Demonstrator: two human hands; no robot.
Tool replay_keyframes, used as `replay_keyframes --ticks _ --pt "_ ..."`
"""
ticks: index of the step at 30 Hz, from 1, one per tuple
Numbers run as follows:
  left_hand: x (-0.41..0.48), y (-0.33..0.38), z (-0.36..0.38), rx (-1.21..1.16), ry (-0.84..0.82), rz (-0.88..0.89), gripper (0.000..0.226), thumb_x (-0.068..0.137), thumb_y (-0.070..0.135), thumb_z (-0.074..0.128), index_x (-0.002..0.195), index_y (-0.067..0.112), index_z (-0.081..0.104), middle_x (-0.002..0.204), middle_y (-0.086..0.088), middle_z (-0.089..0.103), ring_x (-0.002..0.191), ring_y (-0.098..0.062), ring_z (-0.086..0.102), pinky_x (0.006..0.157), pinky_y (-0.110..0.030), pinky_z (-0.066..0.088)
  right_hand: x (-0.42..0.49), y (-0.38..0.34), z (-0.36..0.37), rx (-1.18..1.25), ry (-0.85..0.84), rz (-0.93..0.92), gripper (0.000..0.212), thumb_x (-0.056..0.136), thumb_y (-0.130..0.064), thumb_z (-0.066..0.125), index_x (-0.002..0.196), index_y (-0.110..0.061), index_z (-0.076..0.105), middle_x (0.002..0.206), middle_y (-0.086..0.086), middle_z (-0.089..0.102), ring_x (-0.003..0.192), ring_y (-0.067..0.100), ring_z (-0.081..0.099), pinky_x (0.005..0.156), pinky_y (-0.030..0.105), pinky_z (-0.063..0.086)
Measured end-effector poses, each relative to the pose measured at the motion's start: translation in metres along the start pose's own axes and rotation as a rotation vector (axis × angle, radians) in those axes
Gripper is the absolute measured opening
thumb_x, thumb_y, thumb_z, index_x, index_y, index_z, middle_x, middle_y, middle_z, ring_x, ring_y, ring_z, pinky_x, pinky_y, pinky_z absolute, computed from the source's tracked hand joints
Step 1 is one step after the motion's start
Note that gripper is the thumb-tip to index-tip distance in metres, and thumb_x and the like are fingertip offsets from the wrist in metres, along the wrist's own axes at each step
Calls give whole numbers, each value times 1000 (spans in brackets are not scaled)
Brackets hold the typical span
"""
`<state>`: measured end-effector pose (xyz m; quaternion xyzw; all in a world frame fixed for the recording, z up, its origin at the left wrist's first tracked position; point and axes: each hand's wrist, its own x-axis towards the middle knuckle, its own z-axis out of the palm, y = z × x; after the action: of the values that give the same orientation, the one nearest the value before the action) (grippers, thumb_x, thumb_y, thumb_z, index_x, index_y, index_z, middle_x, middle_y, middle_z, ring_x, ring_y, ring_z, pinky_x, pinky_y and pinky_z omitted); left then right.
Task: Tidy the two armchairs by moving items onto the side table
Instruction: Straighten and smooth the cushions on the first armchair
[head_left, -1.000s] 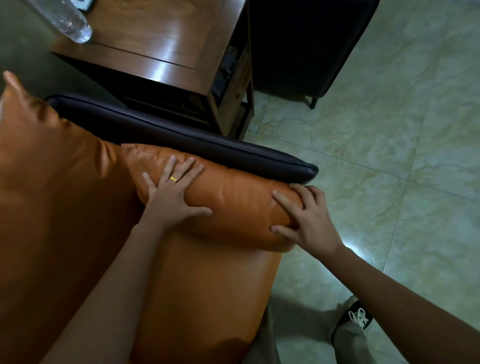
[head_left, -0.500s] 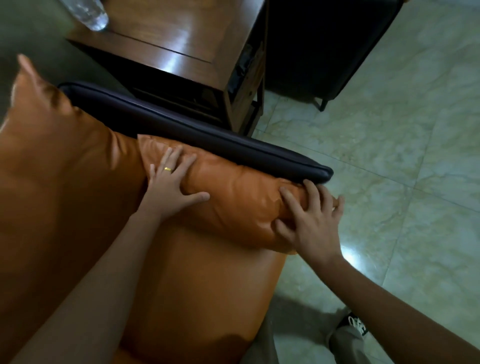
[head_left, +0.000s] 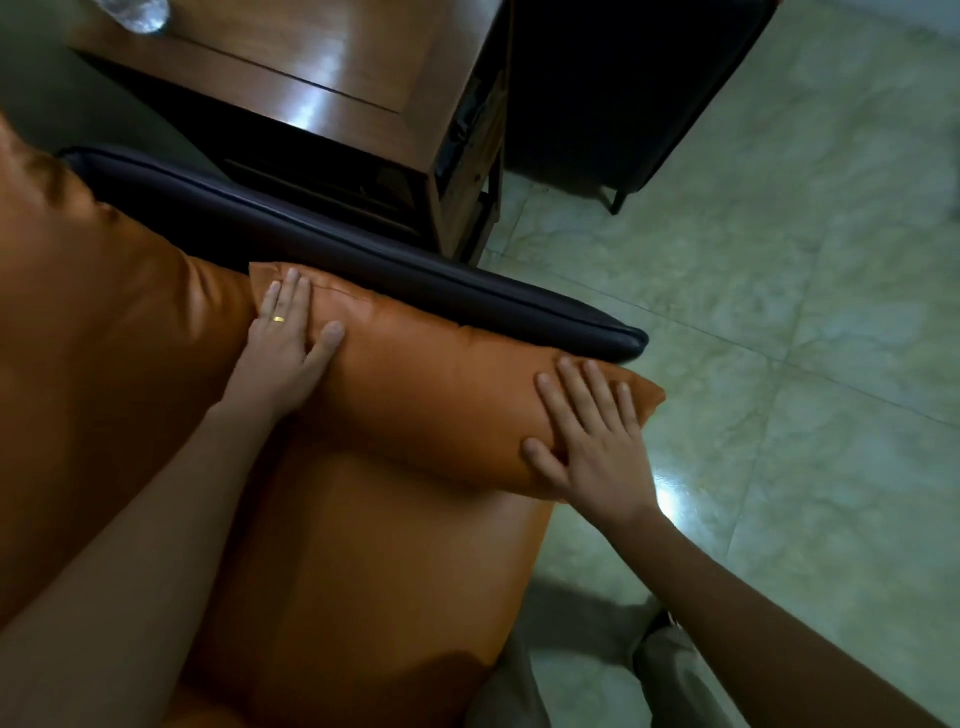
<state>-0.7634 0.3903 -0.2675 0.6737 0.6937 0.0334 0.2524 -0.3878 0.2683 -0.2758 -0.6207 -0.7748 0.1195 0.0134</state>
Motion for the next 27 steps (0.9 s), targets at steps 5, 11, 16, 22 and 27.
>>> replay_keyframes --ticks 5,11,16,22,27 --pt "-22 62 -5 96 141 242 69 101 51 34 159 15 25 168 -6 17 156 -24 7 123 -54 8 2 -12 -18 148 69 68 69 104 -56 34 160 -19 21 170 4 11 157 22 -1 126 49 1" --pt "-31 100 32 214 -37 500 54 104 34 32 153 15 41 161 -3 37 153 -21 24 124 -47 15 57 -36 -8 -42 -79 -356 59 107 -42 29 160 -17 24 167 6 24 155 22 18 127 46 9" --pt "-4 33 6 283 28 355 58 102 44 26 154 23 39 164 -2 31 153 -24 20 122 -50 11 11 31 0 -86 10 -200 61 107 -46 28 161 -18 23 166 6 26 155 24 17 125 46 15" --pt "-29 21 14 -140 198 -92 73 97 62 35 160 32 15 170 -4 -5 156 -25 -8 122 -54 5 -22 25 -12 134 46 211 76 99 -64 41 161 -29 15 170 3 5 157 24 0 124 48 -6" --pt "-64 48 54 -605 275 -335 100 86 64 65 159 42 -1 168 1 -16 155 -31 -4 121 -53 20 -44 7 -1 904 144 775 110 80 -65 73 159 -41 1 169 -10 2 153 8 13 119 36 22"
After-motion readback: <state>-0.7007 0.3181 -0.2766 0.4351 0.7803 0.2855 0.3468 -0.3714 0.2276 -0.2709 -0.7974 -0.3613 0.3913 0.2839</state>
